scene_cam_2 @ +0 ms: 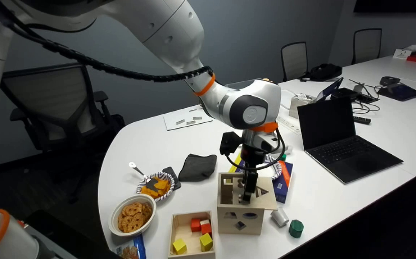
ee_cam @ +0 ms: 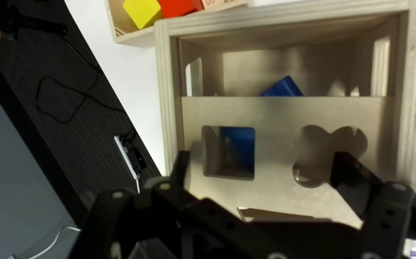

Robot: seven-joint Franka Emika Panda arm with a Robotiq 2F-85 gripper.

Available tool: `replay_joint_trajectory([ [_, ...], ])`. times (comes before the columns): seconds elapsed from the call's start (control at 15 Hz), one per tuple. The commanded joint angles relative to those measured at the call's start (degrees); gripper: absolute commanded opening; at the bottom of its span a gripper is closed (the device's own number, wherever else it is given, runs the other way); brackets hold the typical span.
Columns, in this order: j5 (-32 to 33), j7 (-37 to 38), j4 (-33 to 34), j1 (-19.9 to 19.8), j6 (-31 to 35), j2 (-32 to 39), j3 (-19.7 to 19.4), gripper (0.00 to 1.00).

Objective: Slide the lid off of the shape sorting box

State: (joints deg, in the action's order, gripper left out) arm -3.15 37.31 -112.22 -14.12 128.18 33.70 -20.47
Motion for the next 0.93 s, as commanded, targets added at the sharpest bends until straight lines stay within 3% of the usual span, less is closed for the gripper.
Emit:
replay_joint_trajectory([
  [0.0, 1.2, -0.2, 2.1, 0.2, -1.9, 1.2, -0.7, 1.00],
  [0.87, 4.1, 0.1, 4.5, 1.0, -1.6, 3.4, -1.0, 1.00],
])
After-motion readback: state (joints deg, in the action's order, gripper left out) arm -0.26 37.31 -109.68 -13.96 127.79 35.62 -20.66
